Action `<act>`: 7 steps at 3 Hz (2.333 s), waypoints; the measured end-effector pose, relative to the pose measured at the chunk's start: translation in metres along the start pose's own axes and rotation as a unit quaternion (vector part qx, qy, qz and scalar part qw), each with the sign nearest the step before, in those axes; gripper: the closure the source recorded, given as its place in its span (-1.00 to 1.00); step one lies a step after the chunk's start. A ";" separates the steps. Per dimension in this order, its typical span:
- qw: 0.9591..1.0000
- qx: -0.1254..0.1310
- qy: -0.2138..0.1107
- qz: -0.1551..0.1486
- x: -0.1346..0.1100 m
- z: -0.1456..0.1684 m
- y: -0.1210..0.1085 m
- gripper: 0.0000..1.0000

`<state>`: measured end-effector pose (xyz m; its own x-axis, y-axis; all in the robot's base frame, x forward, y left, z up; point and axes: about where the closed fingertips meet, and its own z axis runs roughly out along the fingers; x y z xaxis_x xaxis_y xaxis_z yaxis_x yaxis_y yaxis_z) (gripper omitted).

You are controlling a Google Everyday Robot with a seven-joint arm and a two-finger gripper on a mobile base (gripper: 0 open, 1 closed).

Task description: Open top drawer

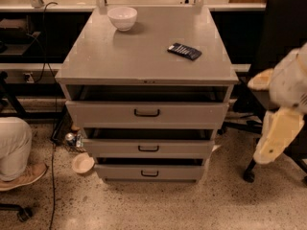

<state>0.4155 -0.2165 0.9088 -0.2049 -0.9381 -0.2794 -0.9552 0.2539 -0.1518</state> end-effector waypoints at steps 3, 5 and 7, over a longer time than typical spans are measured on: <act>0.998 -0.014 -0.065 0.009 0.008 0.126 -0.005 -1.00; 0.995 0.011 -0.089 -0.051 -0.028 0.180 -0.039 -1.00; 0.990 0.035 -0.104 -0.090 -0.065 0.231 -0.082 -1.00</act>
Offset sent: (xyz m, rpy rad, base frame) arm 0.0681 0.0312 -0.1843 0.2443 -0.0354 -0.0125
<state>0.5560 -0.1216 0.7209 0.0233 -0.9026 -0.4299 -0.9534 0.1093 -0.2811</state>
